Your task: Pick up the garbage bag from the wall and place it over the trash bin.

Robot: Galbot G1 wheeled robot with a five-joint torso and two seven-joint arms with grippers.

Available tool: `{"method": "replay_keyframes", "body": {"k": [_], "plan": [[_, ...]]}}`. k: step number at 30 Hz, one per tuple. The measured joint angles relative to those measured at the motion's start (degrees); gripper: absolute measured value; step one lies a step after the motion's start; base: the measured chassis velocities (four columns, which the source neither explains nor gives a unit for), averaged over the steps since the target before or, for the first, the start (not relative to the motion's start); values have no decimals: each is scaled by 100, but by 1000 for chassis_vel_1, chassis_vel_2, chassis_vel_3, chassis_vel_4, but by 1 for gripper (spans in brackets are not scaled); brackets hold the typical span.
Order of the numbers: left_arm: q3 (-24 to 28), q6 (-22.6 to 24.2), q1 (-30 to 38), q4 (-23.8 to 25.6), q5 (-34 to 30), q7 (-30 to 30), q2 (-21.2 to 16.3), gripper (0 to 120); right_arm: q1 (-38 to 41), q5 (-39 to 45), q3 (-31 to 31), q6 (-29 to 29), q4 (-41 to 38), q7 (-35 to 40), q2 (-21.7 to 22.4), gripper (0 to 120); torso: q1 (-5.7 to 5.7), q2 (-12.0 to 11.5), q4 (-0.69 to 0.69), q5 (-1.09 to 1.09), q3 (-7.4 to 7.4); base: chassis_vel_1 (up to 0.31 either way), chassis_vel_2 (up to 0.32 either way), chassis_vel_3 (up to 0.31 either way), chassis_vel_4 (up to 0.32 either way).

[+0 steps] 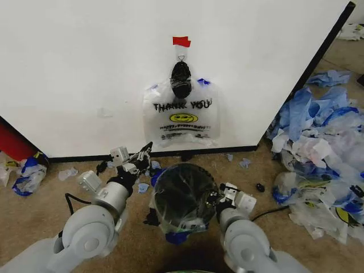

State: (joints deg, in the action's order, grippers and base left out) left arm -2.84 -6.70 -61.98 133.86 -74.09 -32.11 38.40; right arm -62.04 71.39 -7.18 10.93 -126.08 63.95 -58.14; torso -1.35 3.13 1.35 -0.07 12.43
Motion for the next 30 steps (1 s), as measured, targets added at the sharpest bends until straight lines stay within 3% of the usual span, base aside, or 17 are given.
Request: {"method": "replay_keyframes", "body": {"k": [16,30], "plan": [[309,46,-112,-227,280,-10,258,0,48,189,-55,86,739,-128,-661,0,0,0,0,0,0,0,0,0,0],[399,57,-24,-432,300,-8,330,0,208,-170,-301,93,1078,-194,-825,0,1,4,1,-1,-2,0,0,0,0]]}}
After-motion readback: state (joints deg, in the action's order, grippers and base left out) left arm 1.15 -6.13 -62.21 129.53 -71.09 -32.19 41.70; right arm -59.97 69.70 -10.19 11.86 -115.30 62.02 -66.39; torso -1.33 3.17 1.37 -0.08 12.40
